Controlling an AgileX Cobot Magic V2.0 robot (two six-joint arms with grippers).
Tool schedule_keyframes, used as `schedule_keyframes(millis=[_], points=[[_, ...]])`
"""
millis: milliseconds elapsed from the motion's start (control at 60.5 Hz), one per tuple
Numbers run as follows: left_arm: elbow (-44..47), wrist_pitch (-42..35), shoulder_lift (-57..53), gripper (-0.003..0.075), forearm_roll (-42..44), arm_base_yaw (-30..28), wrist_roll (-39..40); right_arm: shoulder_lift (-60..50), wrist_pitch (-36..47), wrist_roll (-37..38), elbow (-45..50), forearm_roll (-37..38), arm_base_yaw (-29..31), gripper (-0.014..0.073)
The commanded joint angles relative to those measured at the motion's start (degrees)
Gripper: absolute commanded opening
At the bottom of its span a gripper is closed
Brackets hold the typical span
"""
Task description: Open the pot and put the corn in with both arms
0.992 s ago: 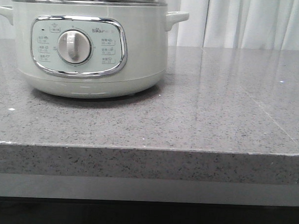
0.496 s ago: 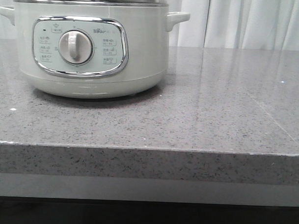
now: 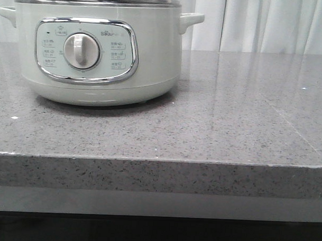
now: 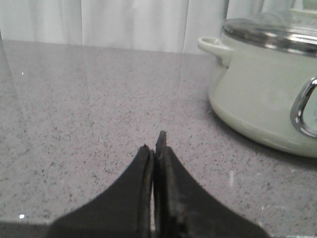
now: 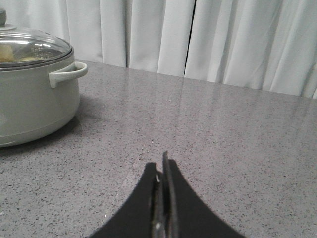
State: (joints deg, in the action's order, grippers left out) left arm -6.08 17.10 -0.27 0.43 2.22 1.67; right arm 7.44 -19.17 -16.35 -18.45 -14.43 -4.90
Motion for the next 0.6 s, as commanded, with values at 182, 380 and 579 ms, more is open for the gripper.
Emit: schedule_keyframes(millis=[182, 380, 579], points=[[6.28, -11.91, -1.42, -0.0018, -2.53, -0.19, 0.27, 0.63, 4.01, -0.48, -1.58, -0.06, -0.1, -0.0068], [6.48, -12.3, -1.42, -0.0019, -3.81, -0.19, 0.27, 0.63, 3.95, -0.48, -1.58, -0.06, -0.1, -0.0068], [6.48, -12.2, -1.42, -0.0018, -3.79, -0.19, 0.27, 0.63, 3.85, -0.48, -1.58, -0.06, -0.1, -0.0068]])
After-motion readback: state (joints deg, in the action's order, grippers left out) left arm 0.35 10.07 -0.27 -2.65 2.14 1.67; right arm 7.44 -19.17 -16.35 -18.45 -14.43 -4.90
